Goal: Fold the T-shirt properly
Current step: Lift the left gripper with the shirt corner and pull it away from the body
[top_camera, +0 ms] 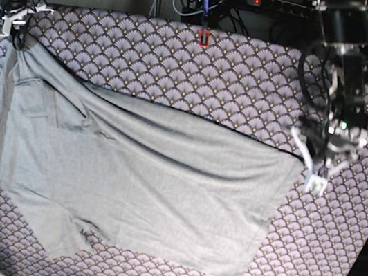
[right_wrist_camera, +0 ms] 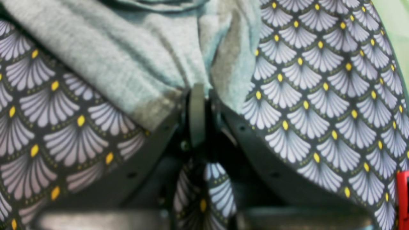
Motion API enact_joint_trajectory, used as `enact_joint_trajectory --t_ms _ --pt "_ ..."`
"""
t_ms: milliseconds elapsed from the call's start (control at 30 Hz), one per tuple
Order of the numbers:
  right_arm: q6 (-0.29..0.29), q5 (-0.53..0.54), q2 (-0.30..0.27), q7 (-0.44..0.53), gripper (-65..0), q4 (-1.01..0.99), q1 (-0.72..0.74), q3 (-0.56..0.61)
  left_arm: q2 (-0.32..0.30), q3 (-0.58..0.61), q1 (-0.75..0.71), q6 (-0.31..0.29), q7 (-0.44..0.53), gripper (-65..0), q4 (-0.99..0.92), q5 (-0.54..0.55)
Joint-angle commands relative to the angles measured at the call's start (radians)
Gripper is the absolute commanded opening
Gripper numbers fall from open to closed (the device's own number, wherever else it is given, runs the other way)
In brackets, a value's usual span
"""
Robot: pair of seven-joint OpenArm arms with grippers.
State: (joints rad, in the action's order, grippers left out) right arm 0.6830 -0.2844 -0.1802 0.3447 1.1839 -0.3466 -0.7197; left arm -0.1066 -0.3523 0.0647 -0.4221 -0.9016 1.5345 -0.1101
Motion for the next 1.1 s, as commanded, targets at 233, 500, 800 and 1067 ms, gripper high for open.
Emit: enact_joint_trajectory --t_ms 233,500,800,1067 --pt "0.015 -0.048 -0.003 -0.054 -62.5 0.000 -0.012 0.002 0.060 0.000 0.223 0.001 -0.029 -65.0 -0.108 -0.024" --pt "0.015 -0.048 -0.003 -0.054 -62.5 0.001 -0.012 -0.002 0.144 -0.006 0.314 0.001 0.129 -65.0 -0.446 -0.268" --pt "0.015 -0.048 -0.011 -0.049 -62.5 0.001 -0.012 -0.002 0.114 -0.009 0.231 -0.002 0.055 -65.0 -0.587 -0.412" --pt "0.015 -0.048 -0.012 -0.048 -62.5 0.001 -0.010 -0.002 0.084 -0.009 0.028 -0.010 0.009 -65.0 -0.510 -0.417"
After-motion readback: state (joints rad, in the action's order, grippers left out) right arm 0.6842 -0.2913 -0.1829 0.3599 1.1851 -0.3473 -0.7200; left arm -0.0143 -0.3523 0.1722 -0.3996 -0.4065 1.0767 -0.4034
